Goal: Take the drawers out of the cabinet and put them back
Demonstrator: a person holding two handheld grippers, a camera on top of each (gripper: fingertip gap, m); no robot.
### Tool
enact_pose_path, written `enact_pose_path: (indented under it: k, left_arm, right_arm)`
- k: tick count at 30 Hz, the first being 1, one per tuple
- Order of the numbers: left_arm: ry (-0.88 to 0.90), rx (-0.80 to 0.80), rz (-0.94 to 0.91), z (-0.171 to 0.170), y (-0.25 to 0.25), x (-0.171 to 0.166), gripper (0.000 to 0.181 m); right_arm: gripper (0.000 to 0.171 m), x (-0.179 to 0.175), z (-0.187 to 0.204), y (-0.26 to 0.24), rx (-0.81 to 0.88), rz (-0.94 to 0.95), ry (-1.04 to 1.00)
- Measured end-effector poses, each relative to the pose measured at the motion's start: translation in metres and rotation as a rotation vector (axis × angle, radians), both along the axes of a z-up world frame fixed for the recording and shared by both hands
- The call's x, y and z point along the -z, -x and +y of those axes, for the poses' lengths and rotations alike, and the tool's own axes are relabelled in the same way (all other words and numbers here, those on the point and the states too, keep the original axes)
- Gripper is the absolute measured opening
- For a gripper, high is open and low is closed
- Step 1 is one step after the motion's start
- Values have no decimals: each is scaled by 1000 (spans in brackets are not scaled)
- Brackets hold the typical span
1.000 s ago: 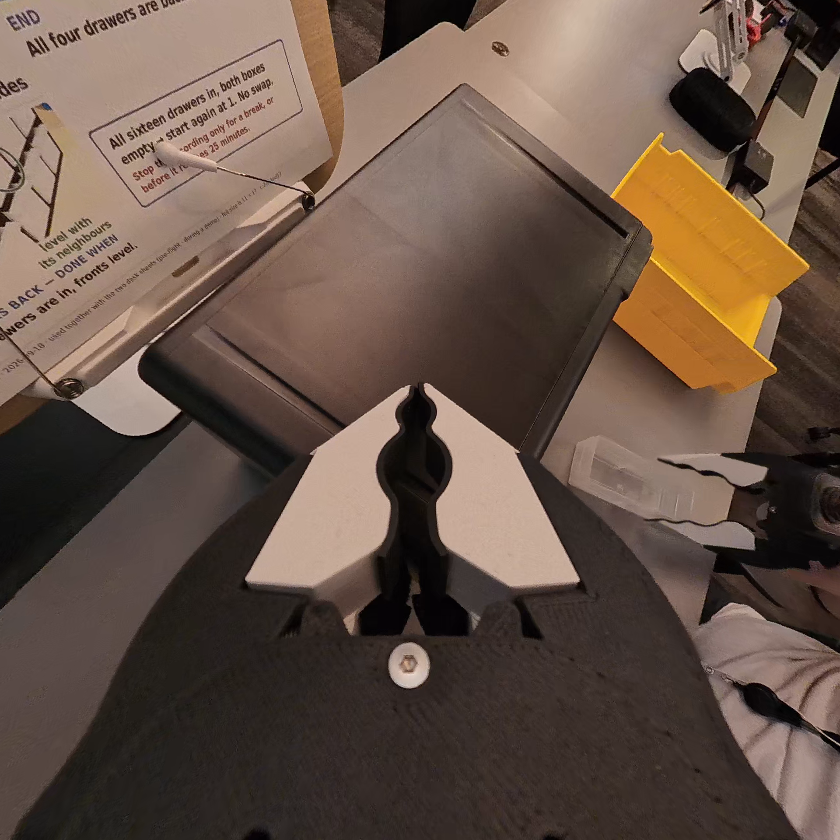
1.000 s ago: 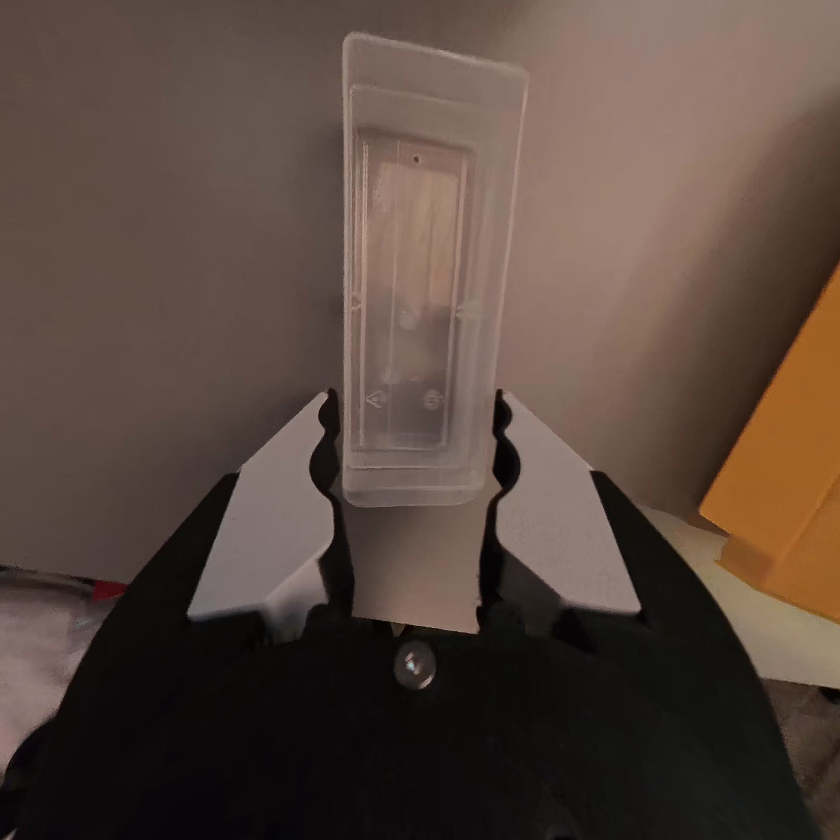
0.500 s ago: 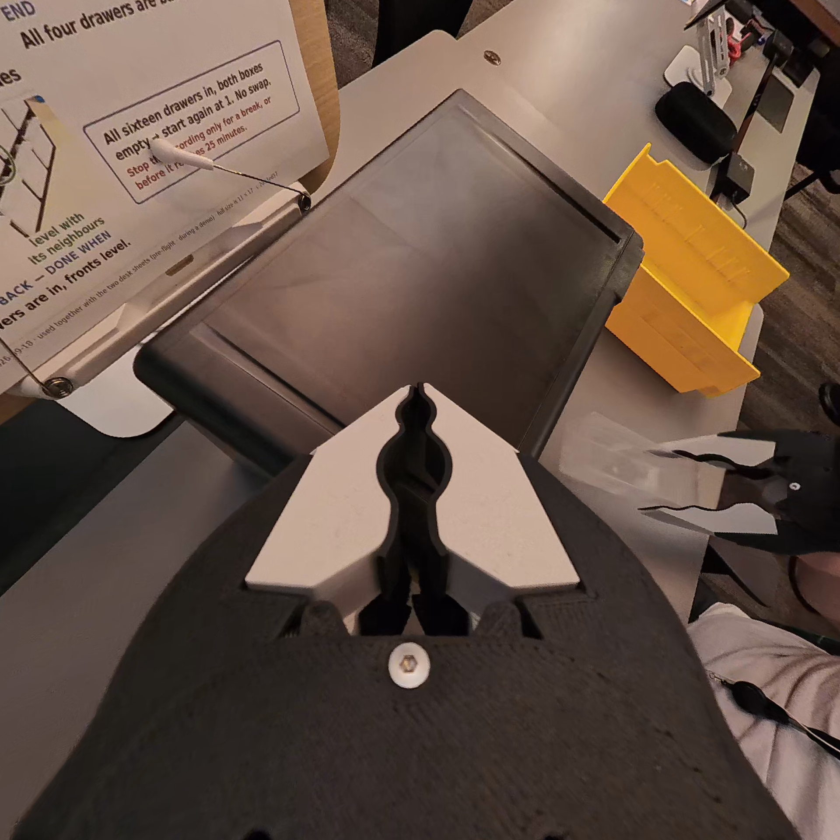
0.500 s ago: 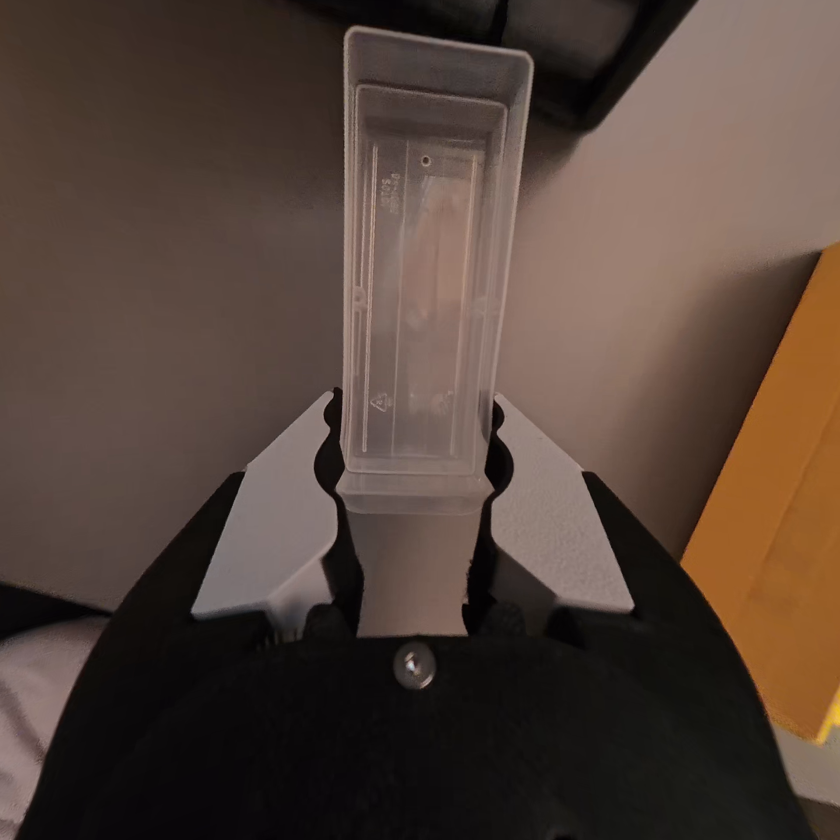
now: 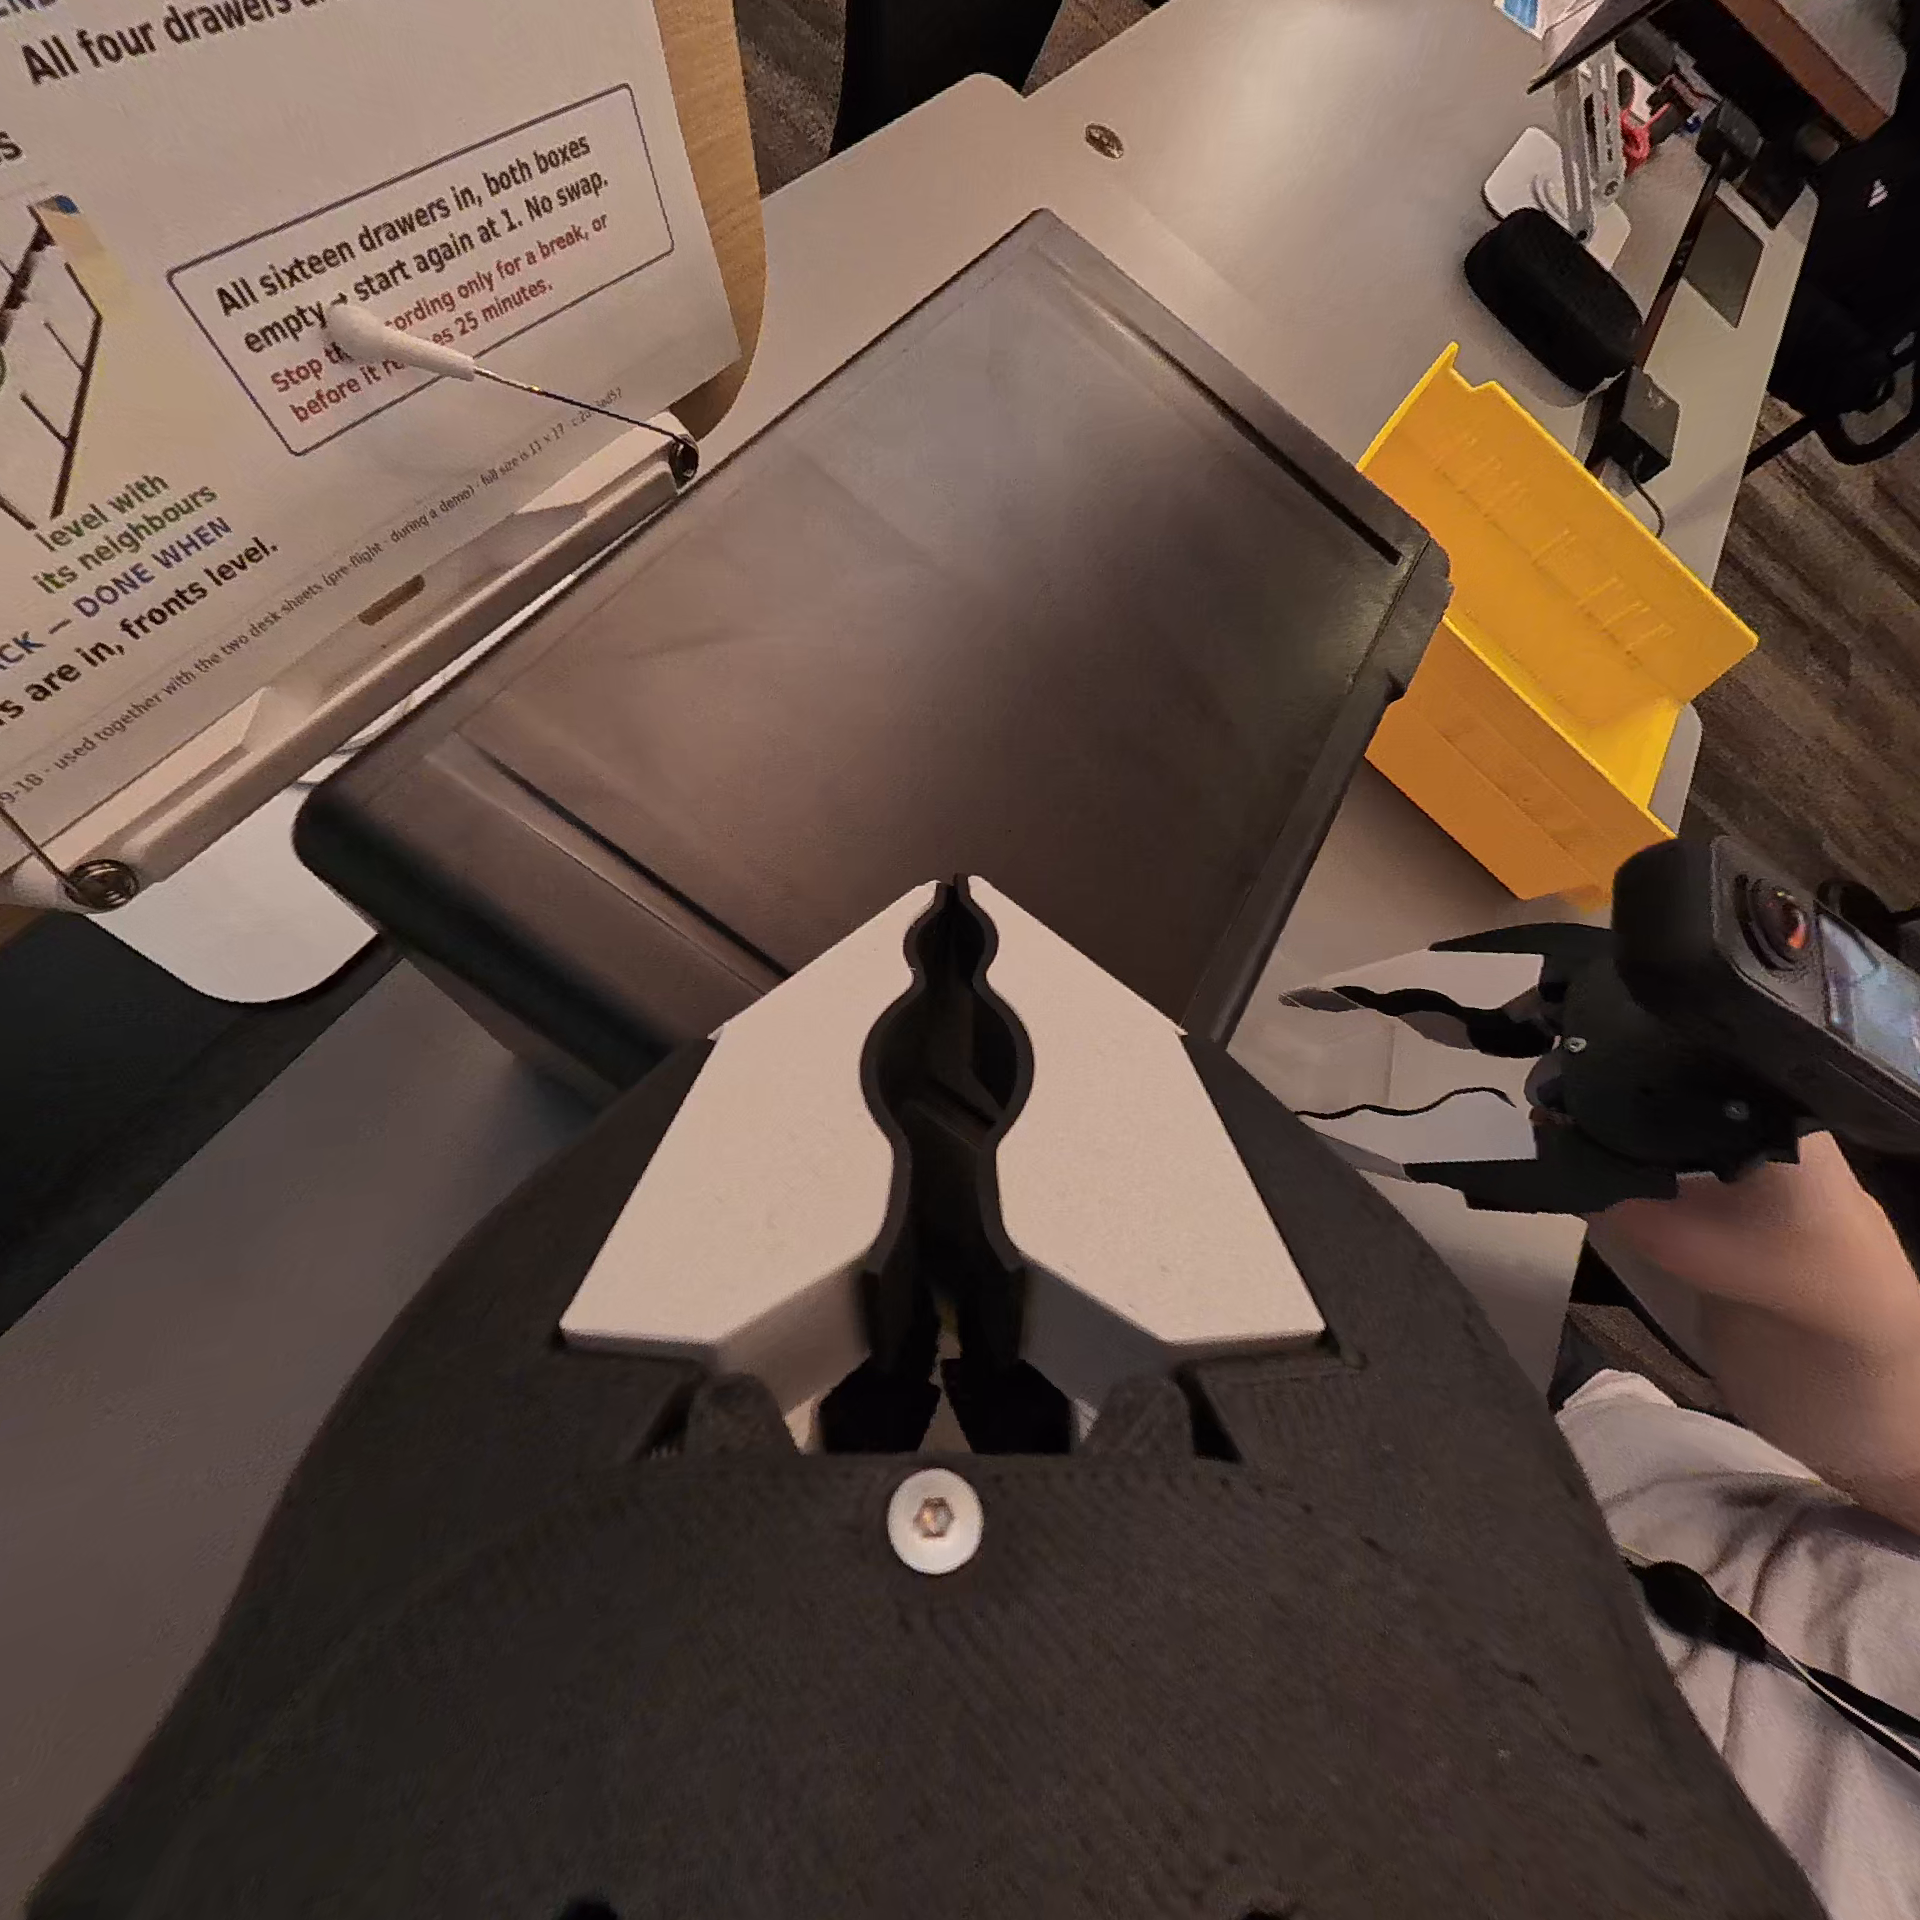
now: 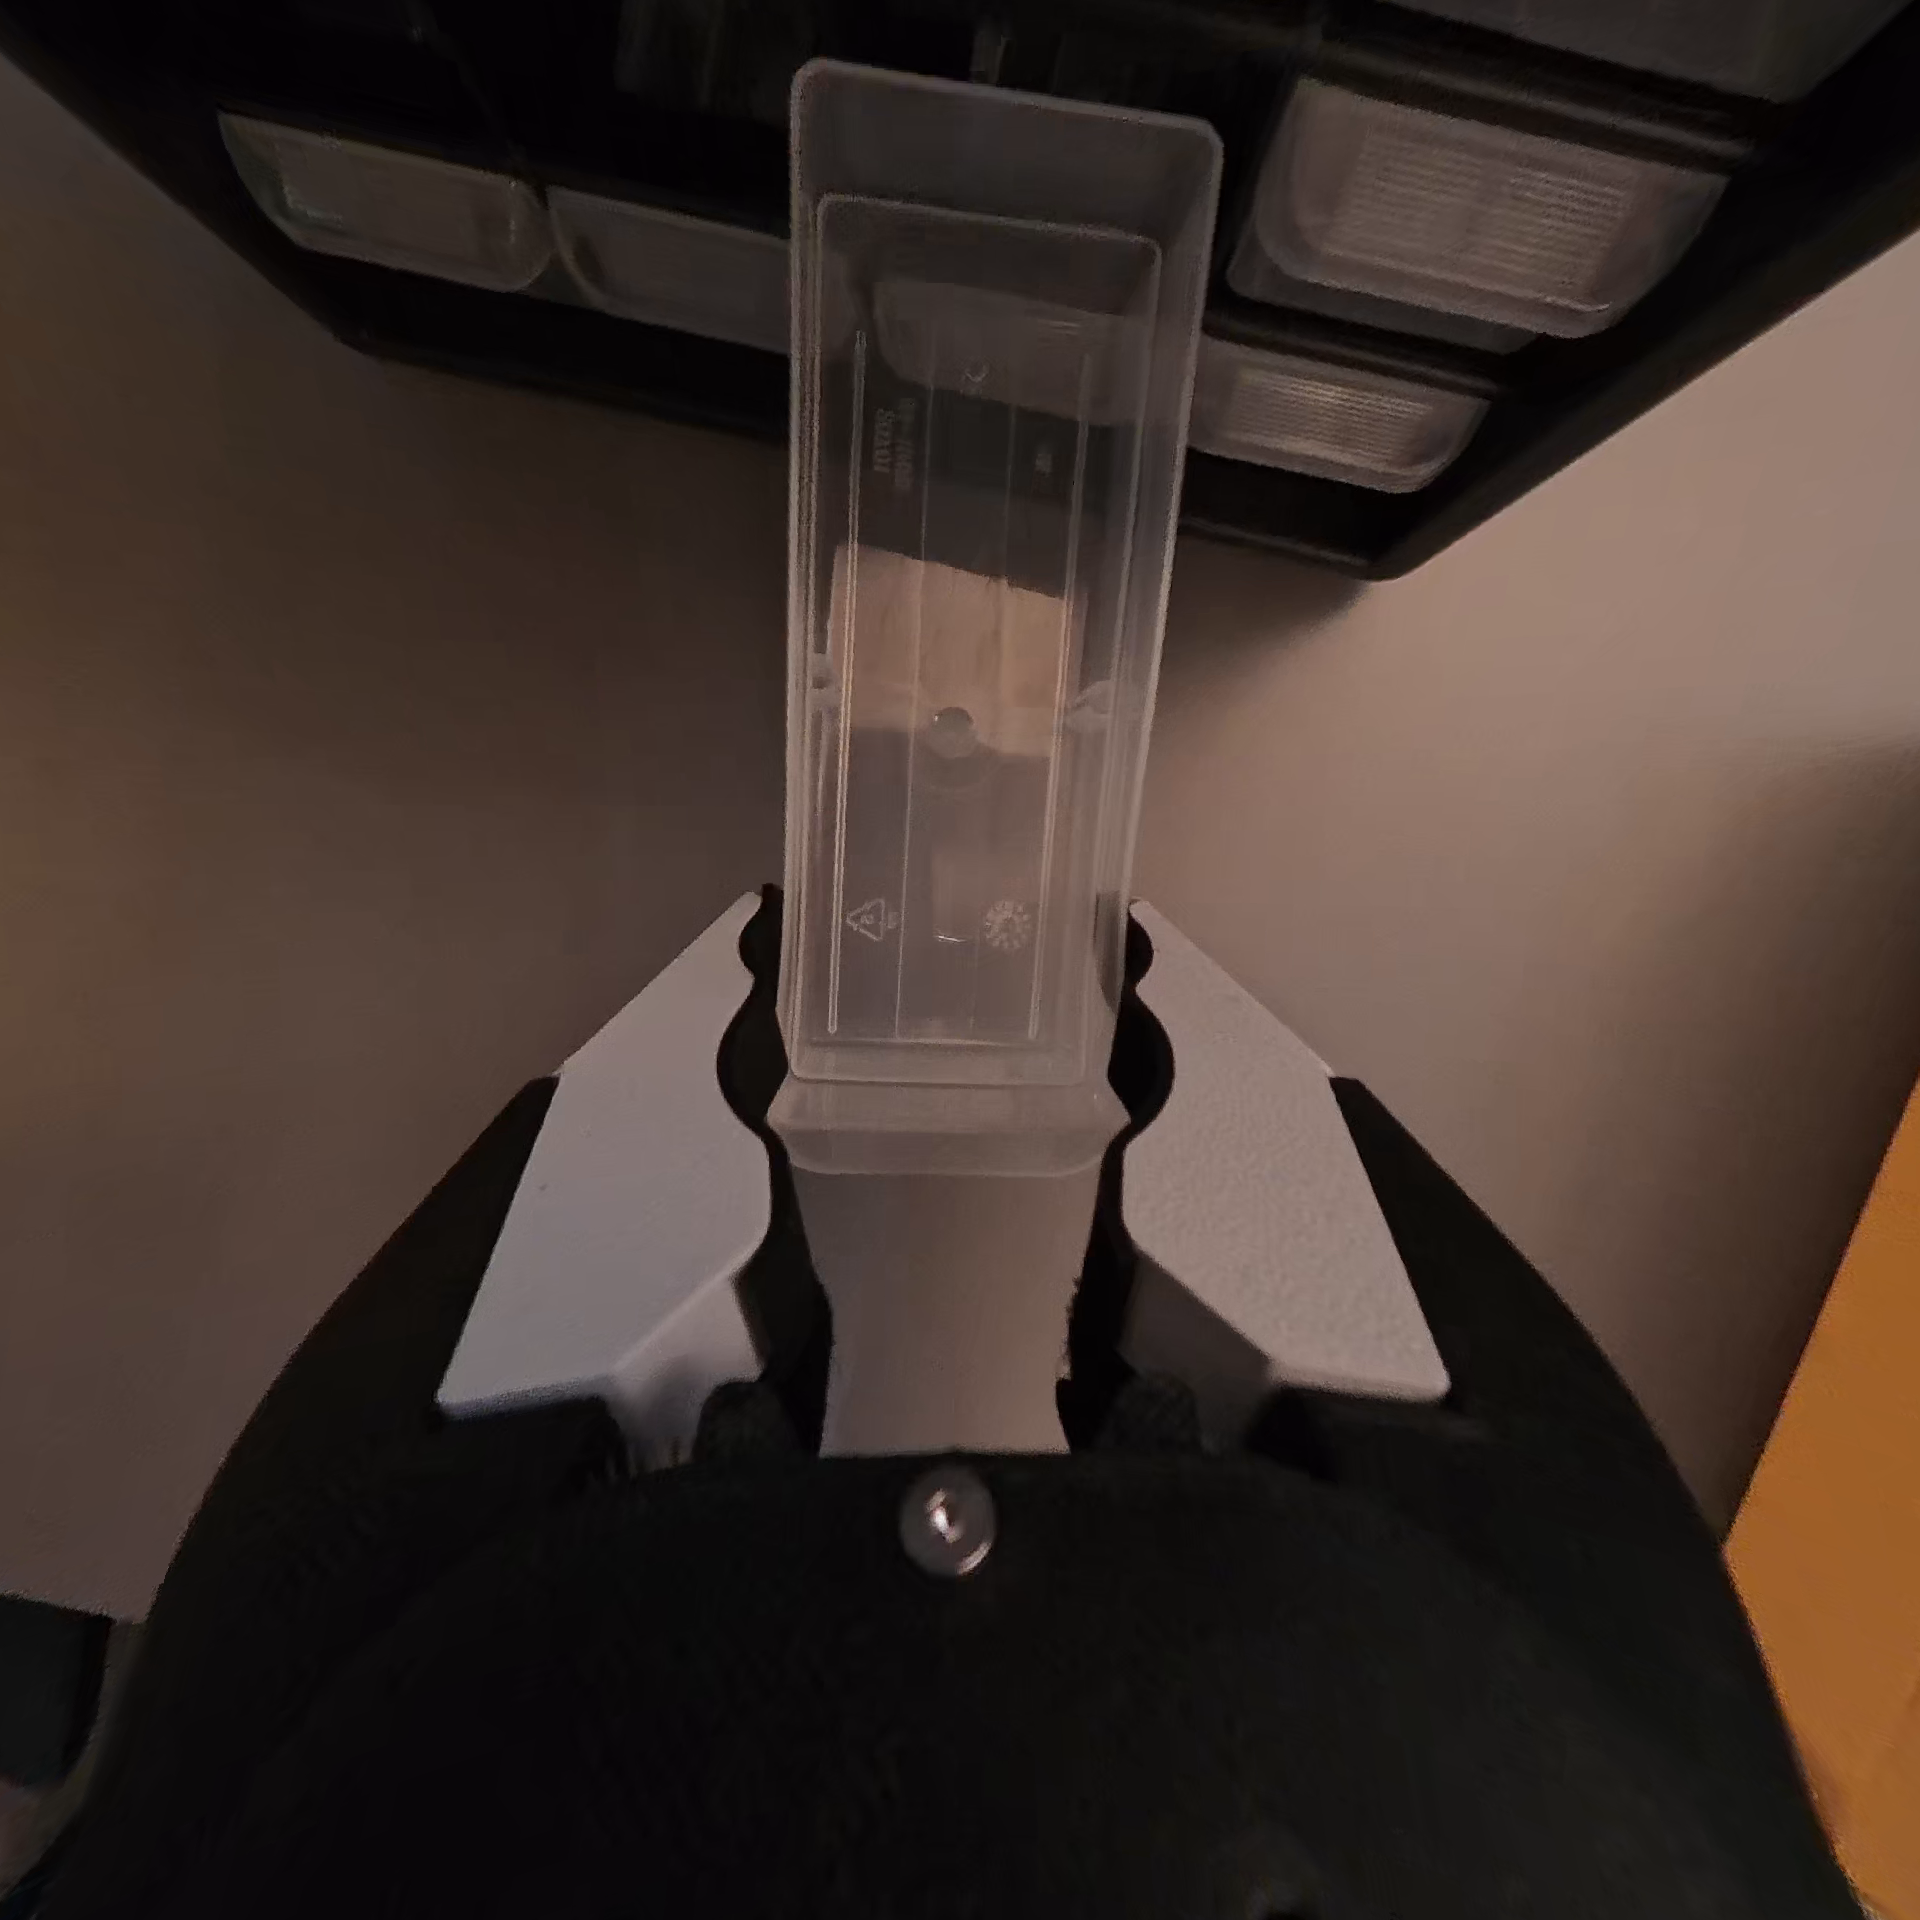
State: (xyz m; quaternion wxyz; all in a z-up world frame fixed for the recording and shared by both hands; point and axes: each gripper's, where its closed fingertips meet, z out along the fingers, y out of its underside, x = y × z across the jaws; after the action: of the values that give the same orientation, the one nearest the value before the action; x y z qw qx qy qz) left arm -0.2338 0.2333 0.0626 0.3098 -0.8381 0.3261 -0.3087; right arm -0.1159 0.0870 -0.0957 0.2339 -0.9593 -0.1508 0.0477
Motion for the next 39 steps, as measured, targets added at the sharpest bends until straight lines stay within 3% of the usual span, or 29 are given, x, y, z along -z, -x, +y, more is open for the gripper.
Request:
enact_pose_path:
  k: [1,19,39]
  left_arm:
    - [0,1,-3,0,0,0,0]
    - [4,21,-7,1,-3,0,0]
    - [14,30,-10,1,-3,0,0]
  right_arm:
    - [61,0,2,0,6,-2,4]
    - [61,4,2,-2,39,-62,97]
    - [62,-10,1,-5,-32,-69,188]
